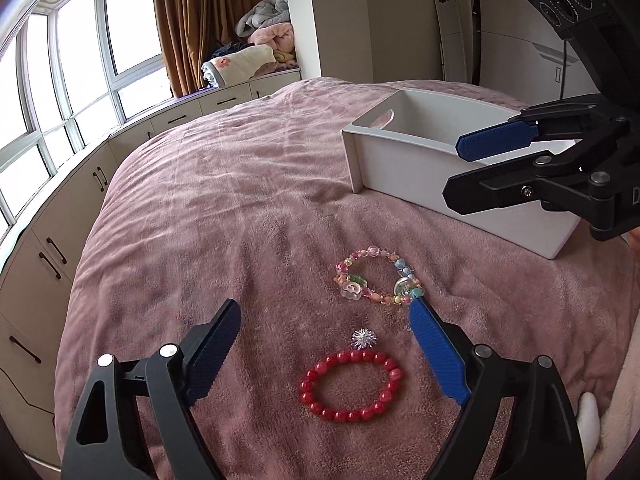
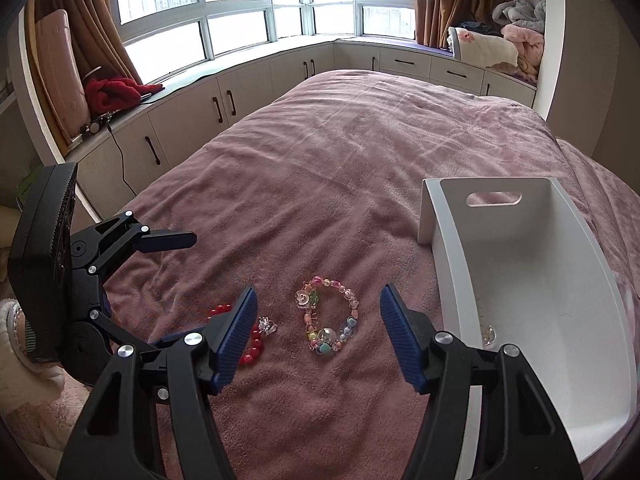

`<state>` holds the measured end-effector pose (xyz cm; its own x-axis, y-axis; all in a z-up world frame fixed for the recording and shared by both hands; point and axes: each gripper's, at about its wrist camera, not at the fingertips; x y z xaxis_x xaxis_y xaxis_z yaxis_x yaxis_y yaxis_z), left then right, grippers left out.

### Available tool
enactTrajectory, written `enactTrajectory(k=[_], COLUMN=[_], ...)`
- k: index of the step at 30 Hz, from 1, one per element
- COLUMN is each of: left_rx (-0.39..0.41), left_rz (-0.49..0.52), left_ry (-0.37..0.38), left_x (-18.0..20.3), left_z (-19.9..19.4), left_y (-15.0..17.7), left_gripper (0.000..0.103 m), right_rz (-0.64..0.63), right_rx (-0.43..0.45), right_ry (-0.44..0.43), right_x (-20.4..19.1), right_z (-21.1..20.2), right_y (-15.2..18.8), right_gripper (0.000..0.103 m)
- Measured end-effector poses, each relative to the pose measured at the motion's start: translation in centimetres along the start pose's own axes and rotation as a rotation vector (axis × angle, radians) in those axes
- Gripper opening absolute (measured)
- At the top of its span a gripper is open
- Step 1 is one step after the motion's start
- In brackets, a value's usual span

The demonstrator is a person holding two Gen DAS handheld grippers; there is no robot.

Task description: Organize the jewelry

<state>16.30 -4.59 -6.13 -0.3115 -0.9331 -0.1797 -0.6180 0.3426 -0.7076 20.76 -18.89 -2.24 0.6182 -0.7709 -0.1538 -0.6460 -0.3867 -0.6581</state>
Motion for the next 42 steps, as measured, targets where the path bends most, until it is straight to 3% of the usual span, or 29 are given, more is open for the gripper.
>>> enactTrajectory(k=[8,12,17,20,21,22,25,26,42], left_rx=[-0.074,-0.103,-0.164,-0.171,-0.171,-0.171,-0.172,-0.172,-0.099], left_rz=[0.031,0.032,0.046,0.029,0.02,0.012,-0.003,-0.003,-0.087], left_ry=[0.069,0.125,0.161,0.168,0.17,0.169,0.179,0.18,0.169], left_x=[0.7,1.3,2.1,2.2,2.1,2.0,1.8,1.7,-0.1], left_z=[3.6,4.8,6.4,6.8,6.8,6.8,6.5,6.5,2.2], left_y=[1.0,1.3,2.2,2.6,2.6,2.6,2.6,2.7,0.4], left_gripper=[0.07,0.064,0.037,0.028,0.027,0.025,0.025,0.025,0.025], right_rz=[0.045,0.056,0.072,0.097,0.105,0.111,0.134,0.138,0.109], right_rx=[-0.079,-0.127,-0.171,-0.184,-0.188,-0.197,-0.22,-0.221,-0.084], right_ry=[0.015,0.074,0.112,0.115,0.111,0.099,0.047,0.037,-0.044], right_x=[1.3,2.3,3.2,3.8,4.1,4.3,4.7,4.7,2.3], right_z=[5.2,7.5,10.0,11.1,11.4,11.8,12.6,12.6,6.7], right_y=[0.8,1.4,1.9,2.1,2.2,2.3,2.6,2.7,0.3], right_gripper=[0.058,0.058,0.058,0.058,0.054,0.042,0.017,0.015,0.014])
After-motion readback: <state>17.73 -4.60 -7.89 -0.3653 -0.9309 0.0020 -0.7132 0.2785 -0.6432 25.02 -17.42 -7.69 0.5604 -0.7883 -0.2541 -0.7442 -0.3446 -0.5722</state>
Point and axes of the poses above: each gripper's, at about its wrist camera, not at the fingertips, and z roughly the way its jaws point, x to its right, y to its underside, and after that the axes turned 6 degrees about -y, right-handed
